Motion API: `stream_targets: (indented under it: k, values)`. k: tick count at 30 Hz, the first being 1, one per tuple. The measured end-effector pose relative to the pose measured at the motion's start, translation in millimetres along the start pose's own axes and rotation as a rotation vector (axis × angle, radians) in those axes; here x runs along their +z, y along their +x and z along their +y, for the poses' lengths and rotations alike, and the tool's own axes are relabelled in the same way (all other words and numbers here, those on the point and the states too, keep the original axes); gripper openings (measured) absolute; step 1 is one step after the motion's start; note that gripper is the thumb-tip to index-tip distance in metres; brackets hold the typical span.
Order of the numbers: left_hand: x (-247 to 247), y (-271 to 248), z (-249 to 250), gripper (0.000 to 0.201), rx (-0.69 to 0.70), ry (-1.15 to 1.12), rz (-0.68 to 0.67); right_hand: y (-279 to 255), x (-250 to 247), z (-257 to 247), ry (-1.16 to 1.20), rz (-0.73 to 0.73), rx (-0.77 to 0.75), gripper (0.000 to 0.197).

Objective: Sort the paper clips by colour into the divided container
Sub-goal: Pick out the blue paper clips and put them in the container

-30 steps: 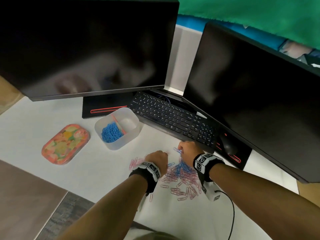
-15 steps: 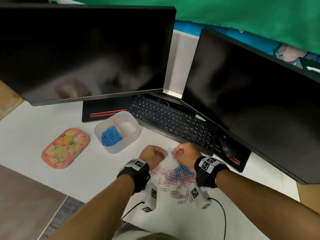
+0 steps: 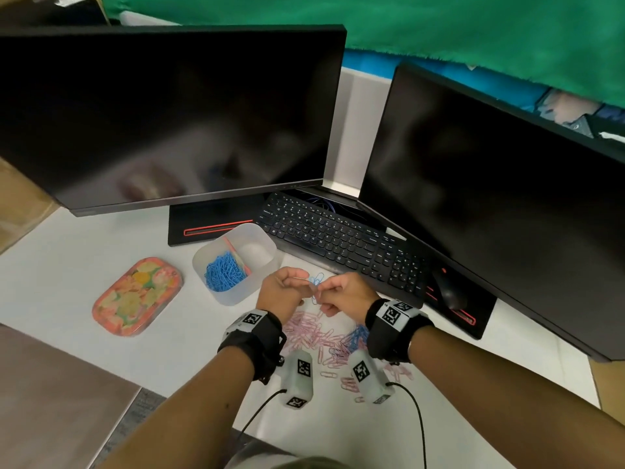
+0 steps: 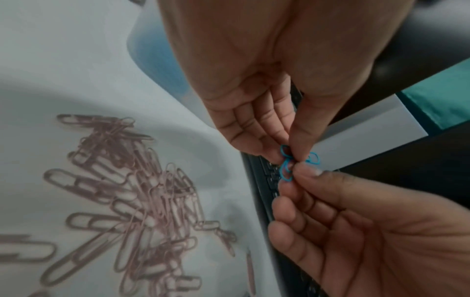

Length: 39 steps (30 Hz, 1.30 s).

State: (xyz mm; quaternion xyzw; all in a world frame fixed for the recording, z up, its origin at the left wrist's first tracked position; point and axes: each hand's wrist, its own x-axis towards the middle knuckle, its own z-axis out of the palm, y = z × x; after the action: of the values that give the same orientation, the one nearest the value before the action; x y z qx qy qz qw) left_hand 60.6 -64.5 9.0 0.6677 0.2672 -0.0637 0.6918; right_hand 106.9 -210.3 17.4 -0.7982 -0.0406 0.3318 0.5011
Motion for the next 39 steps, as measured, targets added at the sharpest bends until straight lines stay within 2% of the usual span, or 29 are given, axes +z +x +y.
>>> stream_targets:
  k: [4,8,9,11,13,16,19,21,23,25,27,30,32,35,39]
  values:
    - [-18,1,18,0.023,0.054,-0.04,0.091,4,4,-11,0.026,-0.036,-0.008,0.009]
    - [-59,17,32,0.023,0.107,-0.016,0.343,4,-6,-7,-0.027,0.035,-0.009,0.01]
    - [-71,22,34,0.02,0.108,0.046,0.407,2,-12,-3,-0.047,0.059,-0.006,0.009]
    - [-92,26,36,0.015,0.045,0.324,0.519,-1,-24,8,-0.079,0.11,0.02,0.009]
    - [-109,30,34,0.012,-0.027,0.554,0.534,-6,-37,18,-0.1,0.15,0.058,0.009]
    - [-115,37,35,0.014,-0.115,0.764,0.46,-13,-53,33,-0.15,0.196,0.103,0.01]
    - [-109,39,42,0.03,-0.136,0.88,0.397,-19,-61,44,-0.178,0.227,0.124,0.009]
    - [-100,35,46,0.033,-0.047,0.885,0.415,-23,-63,50,-0.239,0.239,0.11,0.012]
    - [-84,30,47,0.029,0.122,0.89,0.399,-29,-63,55,-0.332,0.231,0.087,0.014]
    - [-58,20,44,0.02,0.282,0.911,0.264,-34,-60,60,-0.403,0.203,0.077,0.016]
    - [-27,10,35,0.015,0.367,0.933,0.056,-39,-58,68,-0.49,0.173,0.073,0.018]
    - [16,-6,11,0.013,0.387,1.048,-0.214,-49,-54,79,-0.63,0.161,0.064,0.018]
    - [36,-11,-11,0.013,0.386,1.14,-0.339,-55,-50,84,-0.703,0.155,0.061,0.02]
    - [57,-17,-36,0.024,0.34,1.22,-0.421,-61,-42,89,-0.719,0.147,0.072,0.025]
    - [72,-25,-51,0.033,0.315,1.3,-0.431,-64,-32,99,-0.677,0.132,0.052,0.026]
